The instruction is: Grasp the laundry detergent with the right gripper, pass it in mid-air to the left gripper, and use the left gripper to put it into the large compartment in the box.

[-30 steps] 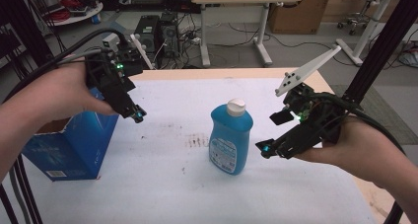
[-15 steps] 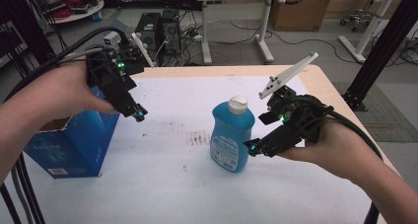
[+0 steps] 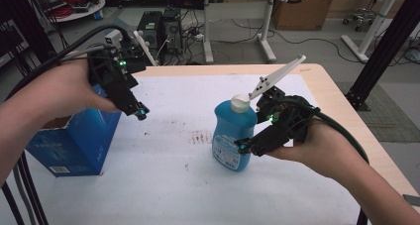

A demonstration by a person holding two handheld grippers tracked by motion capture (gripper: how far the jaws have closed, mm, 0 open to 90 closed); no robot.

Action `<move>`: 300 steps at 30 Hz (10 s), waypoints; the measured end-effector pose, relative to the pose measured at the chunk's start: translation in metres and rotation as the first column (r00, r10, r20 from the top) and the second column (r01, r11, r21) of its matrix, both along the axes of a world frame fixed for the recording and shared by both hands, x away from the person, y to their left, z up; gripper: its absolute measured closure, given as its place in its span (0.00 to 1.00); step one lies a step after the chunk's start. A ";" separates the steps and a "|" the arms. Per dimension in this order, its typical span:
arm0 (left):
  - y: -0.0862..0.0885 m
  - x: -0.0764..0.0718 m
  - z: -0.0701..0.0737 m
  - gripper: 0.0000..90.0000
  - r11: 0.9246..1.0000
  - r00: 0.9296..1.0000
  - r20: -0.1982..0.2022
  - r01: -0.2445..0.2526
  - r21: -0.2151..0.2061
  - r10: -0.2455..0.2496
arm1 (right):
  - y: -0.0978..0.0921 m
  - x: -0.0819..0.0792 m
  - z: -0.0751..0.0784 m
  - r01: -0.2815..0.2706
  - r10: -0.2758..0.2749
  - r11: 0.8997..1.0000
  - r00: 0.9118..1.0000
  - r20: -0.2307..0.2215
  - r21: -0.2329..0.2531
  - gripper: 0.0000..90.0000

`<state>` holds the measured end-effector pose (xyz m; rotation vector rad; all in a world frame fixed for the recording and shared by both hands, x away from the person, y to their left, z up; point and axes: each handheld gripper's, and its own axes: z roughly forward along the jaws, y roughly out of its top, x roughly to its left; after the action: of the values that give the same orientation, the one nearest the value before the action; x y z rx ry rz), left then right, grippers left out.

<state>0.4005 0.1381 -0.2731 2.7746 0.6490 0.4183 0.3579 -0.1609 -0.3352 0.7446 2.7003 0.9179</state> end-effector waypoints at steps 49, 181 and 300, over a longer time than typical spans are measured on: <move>-0.001 -0.002 -0.002 0.25 1.000 1.000 0.007 0.005 0.001 -0.005 | 0.014 0.002 -0.013 0.037 -0.038 0.999 0.997 0.060 0.023 0.33; -0.030 -0.014 0.100 0.25 0.929 0.940 -0.011 0.336 -0.158 -0.342 | 0.046 0.056 0.092 -0.502 0.496 0.855 0.865 0.078 0.134 0.50; -0.069 -0.012 0.102 0.38 0.903 0.909 -0.039 0.406 -0.139 -0.415 | 0.079 0.045 0.105 -0.576 0.569 0.813 0.817 0.097 0.081 0.50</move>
<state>0.3884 0.0689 -0.1714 2.7091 0.0840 0.1844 0.4032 -0.0818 -0.2303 -0.1258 2.8707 1.1848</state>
